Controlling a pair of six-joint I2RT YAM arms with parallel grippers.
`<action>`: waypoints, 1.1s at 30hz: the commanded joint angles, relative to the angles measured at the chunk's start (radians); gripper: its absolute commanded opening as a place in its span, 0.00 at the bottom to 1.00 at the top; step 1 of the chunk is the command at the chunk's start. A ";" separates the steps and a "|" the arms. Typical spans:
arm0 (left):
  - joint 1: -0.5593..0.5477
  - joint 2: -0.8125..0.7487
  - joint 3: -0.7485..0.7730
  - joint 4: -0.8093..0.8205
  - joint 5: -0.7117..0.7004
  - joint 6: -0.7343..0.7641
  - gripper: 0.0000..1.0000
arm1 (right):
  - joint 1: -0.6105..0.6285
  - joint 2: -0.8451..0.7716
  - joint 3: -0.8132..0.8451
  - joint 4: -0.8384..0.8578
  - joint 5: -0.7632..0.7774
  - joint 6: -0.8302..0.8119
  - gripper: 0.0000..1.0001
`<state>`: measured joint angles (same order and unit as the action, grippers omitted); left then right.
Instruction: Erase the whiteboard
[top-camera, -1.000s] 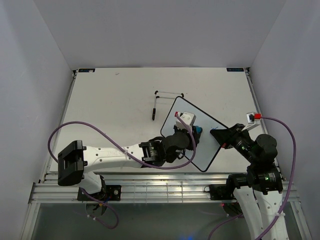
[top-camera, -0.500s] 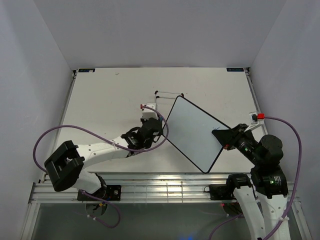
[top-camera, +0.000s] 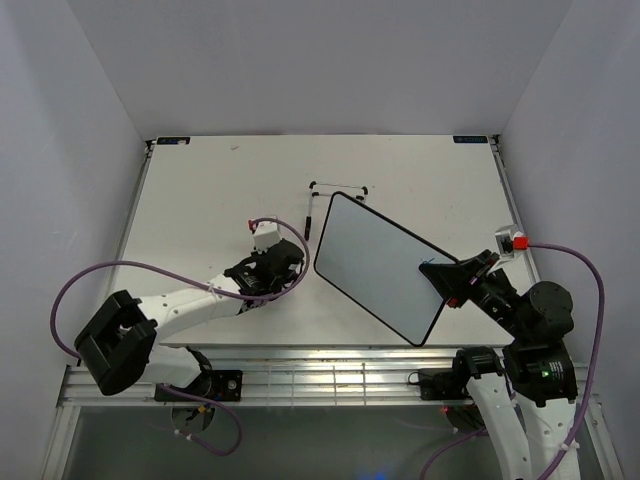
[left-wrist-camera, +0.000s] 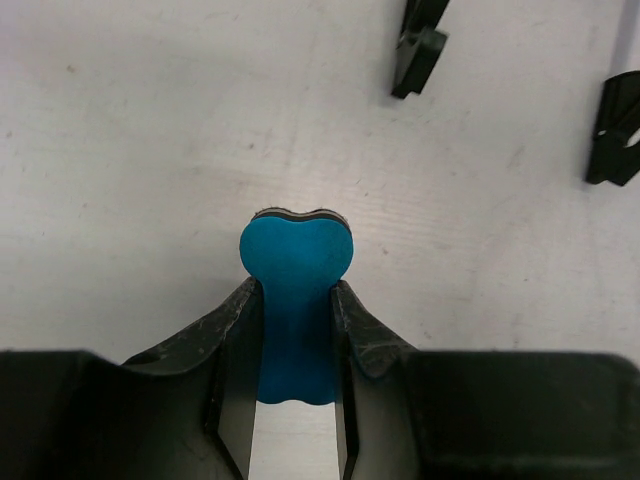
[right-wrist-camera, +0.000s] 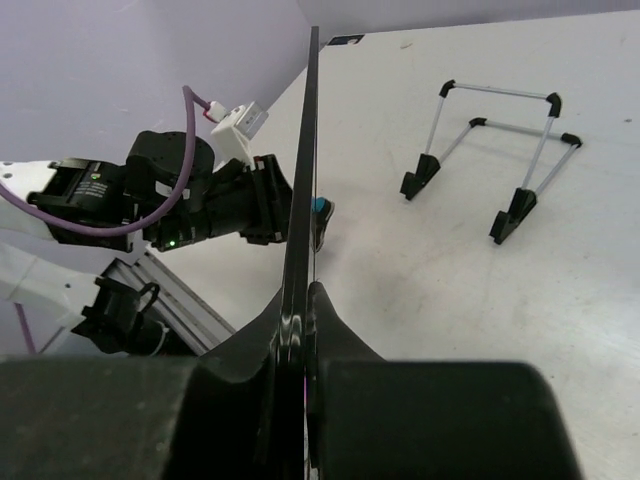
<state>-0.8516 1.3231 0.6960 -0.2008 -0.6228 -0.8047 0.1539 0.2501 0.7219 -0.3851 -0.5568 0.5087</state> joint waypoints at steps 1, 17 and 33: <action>0.006 -0.002 -0.010 -0.114 0.018 -0.131 0.05 | 0.003 -0.003 0.057 0.121 0.050 -0.094 0.08; 0.022 0.153 0.114 -0.157 0.066 -0.065 0.75 | 0.004 0.014 0.108 -0.027 0.132 -0.216 0.08; 0.029 -0.196 0.149 -0.047 0.217 0.171 0.98 | 0.004 0.077 0.128 -0.051 0.066 -0.211 0.08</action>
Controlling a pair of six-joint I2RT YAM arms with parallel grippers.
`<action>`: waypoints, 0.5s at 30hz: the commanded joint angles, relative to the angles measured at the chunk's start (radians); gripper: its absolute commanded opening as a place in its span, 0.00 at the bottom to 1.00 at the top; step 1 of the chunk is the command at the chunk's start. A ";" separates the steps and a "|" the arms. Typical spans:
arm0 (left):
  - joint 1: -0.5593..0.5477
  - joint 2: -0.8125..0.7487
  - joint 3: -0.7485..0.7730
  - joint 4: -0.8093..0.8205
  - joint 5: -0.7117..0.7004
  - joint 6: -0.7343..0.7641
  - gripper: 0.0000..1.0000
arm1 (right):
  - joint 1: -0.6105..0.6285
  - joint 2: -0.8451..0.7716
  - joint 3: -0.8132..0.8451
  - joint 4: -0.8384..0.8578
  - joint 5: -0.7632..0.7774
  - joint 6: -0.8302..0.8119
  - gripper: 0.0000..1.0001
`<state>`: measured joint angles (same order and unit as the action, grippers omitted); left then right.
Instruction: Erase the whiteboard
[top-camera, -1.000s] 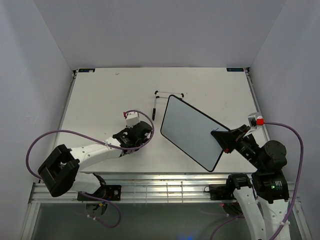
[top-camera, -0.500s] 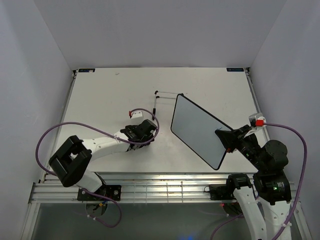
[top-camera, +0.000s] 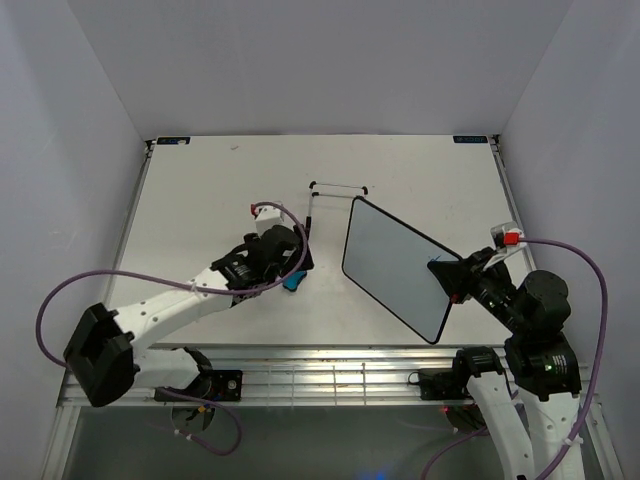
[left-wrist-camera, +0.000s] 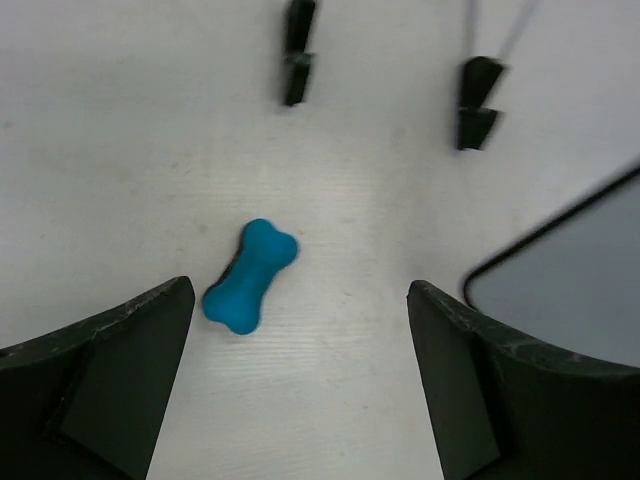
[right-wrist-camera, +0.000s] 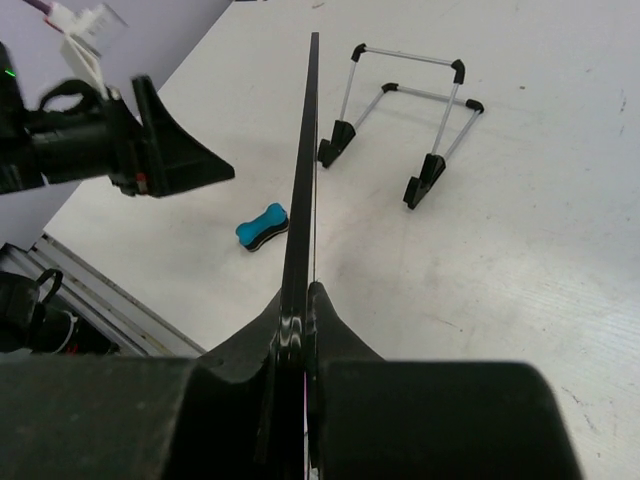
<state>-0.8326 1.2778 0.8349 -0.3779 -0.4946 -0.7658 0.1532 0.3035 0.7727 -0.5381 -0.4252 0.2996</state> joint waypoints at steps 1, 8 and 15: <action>0.018 -0.191 -0.006 0.186 0.235 0.231 0.98 | 0.005 0.034 0.086 0.099 -0.092 -0.002 0.08; 0.085 -0.520 -0.215 0.525 0.649 0.387 0.98 | 0.006 0.069 0.201 0.099 -0.297 0.042 0.08; 0.090 -0.623 -0.180 0.395 0.687 0.402 0.98 | 0.026 0.109 0.300 0.139 -0.576 0.087 0.08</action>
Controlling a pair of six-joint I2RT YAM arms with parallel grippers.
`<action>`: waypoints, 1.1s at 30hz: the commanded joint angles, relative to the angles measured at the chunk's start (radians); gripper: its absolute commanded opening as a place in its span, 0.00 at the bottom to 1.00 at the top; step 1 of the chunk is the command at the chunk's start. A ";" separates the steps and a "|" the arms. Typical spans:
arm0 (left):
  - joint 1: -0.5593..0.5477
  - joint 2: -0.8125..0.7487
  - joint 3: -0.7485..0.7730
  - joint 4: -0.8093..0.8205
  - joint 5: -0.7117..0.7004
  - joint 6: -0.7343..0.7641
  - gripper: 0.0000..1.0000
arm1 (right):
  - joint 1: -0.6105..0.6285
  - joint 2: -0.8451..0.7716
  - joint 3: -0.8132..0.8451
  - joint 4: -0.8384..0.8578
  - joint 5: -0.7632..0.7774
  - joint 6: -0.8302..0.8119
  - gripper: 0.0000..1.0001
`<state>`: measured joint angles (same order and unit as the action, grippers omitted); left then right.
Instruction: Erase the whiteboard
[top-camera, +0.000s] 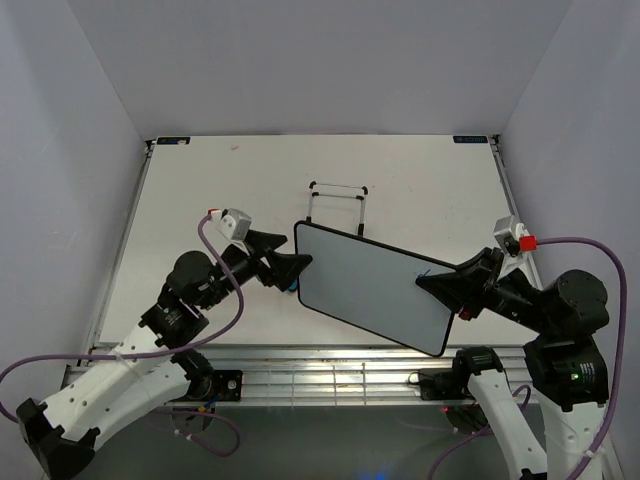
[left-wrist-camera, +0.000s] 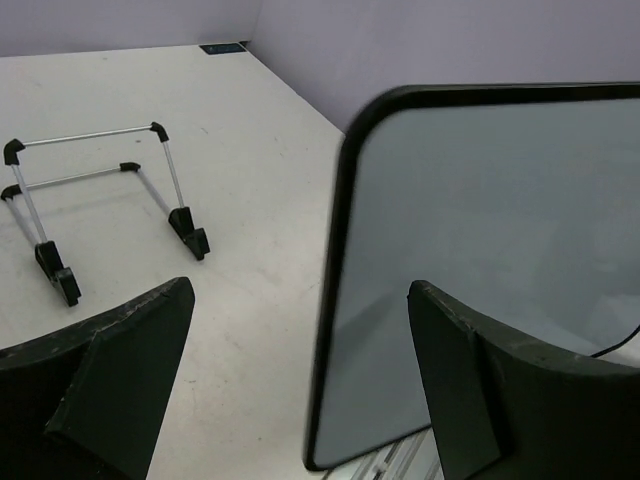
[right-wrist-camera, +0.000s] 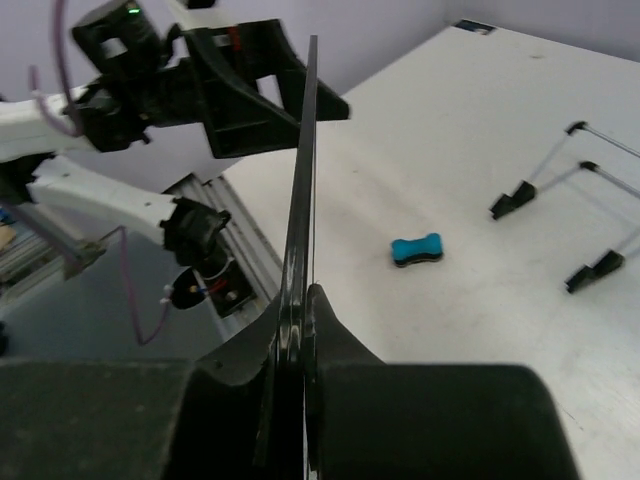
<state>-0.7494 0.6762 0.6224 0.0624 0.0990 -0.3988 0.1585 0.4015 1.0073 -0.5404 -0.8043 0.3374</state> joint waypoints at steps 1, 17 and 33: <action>0.007 -0.036 0.042 -0.052 0.120 0.037 0.98 | 0.027 0.008 0.063 0.164 -0.220 0.084 0.08; 0.007 -0.156 0.066 0.108 0.806 -0.058 0.45 | 0.075 0.039 0.059 0.395 -0.328 0.233 0.08; 0.008 -0.087 0.046 0.229 0.737 -0.167 0.00 | 0.078 0.080 -0.010 0.683 -0.372 0.356 0.14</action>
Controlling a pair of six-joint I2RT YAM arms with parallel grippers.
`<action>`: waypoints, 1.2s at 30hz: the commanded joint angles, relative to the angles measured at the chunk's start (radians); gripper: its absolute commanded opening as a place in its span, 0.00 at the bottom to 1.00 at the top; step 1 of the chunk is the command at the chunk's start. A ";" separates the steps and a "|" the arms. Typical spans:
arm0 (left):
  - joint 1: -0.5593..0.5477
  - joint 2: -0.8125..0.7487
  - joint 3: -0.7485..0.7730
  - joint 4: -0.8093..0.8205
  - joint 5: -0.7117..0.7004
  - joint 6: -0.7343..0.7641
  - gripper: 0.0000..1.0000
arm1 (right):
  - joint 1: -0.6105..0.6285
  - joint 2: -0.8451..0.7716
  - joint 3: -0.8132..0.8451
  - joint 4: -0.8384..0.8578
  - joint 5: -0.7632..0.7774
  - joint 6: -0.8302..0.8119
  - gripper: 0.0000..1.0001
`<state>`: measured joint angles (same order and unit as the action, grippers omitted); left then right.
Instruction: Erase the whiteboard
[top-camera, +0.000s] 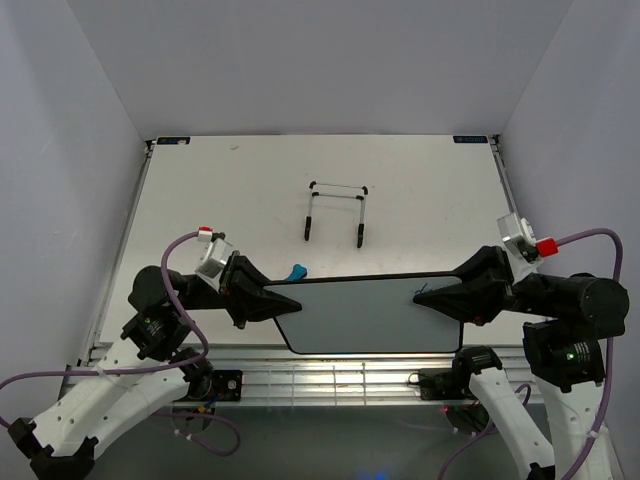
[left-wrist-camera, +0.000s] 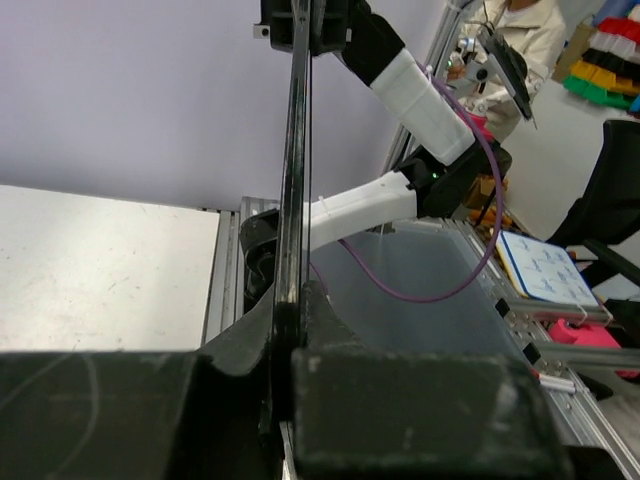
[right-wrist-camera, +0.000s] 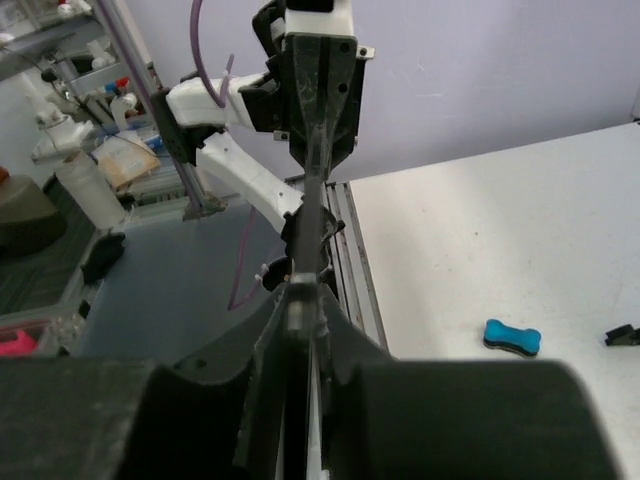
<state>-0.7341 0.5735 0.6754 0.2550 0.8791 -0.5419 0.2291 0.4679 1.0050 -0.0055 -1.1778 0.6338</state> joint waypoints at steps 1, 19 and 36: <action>-0.008 0.011 -0.005 0.015 -0.149 -0.015 0.00 | 0.007 0.017 -0.011 0.136 0.000 0.046 0.23; -0.008 -0.031 0.249 -0.621 -0.983 0.060 0.00 | 0.007 0.147 0.218 -0.694 1.086 -0.450 0.90; -0.007 0.081 0.311 -0.901 -1.706 0.118 0.00 | 0.376 0.309 -0.192 -0.421 1.373 -0.077 0.90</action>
<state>-0.7437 0.6163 0.9867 -0.7021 -0.6792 -0.4446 0.4606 0.7071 0.7540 -0.5396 -0.0490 0.4973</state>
